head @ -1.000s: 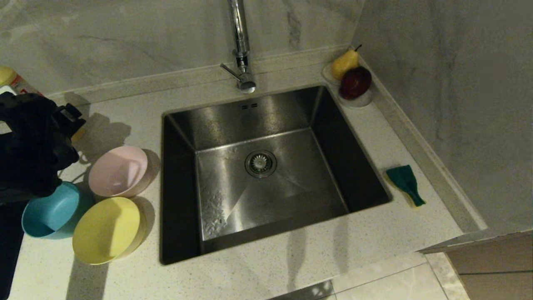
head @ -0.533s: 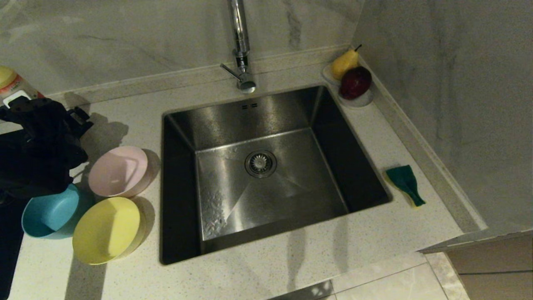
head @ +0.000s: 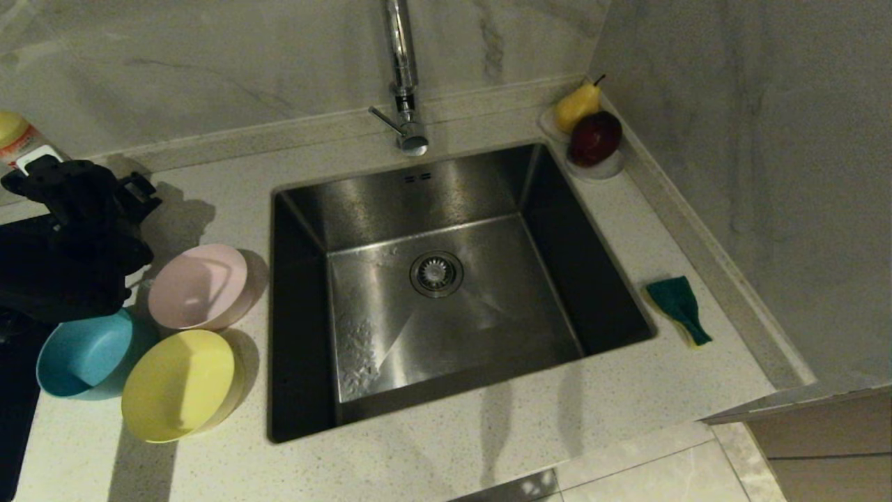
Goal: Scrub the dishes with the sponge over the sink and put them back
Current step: Grab the dish soap
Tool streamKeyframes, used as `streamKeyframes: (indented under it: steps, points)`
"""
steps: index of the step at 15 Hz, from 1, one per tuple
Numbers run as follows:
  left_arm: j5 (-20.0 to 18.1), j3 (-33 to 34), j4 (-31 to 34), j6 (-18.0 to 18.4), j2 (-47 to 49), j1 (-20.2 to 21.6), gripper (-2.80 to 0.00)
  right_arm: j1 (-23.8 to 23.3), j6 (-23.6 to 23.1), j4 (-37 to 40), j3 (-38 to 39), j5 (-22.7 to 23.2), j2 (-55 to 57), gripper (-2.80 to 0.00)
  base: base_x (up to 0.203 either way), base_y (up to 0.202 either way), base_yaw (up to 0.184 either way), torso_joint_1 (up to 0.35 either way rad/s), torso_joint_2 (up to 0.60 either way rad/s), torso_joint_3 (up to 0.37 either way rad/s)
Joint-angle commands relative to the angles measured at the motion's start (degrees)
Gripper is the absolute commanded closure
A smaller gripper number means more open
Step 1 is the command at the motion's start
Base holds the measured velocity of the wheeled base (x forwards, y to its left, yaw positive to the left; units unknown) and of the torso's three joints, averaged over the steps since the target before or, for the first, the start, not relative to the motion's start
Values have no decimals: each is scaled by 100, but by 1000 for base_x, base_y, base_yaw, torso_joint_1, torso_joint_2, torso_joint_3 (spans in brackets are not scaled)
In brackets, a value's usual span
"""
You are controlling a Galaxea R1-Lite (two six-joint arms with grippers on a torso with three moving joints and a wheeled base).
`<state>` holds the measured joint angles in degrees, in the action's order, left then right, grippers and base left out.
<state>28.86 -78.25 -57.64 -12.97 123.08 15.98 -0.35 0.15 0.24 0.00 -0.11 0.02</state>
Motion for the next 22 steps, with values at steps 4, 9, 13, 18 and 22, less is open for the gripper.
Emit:
streamKeyframes:
  steps: [4,9,13,18,22]
  points:
    - [24,-359,-21,5,270,1,-280,0,3,2,0,2,6,0,0,0,0,0,0,0]
    - [24,-648,-18,146,410,7,0,0,3,2,0,2,6,0,0,0,0,0,0,0]
    - [24,-648,-19,128,416,1,0,0,3,2,0,2,6,0,0,0,0,0,0,0]
    - [46,-623,169,142,-422,24,0,0,3,2,0,2,6,0,0,0,0,0,0,0]
    - [-82,-597,1033,153,-1652,19,0,0,3,2,0,2,6,0,0,0,0,0,0,0]
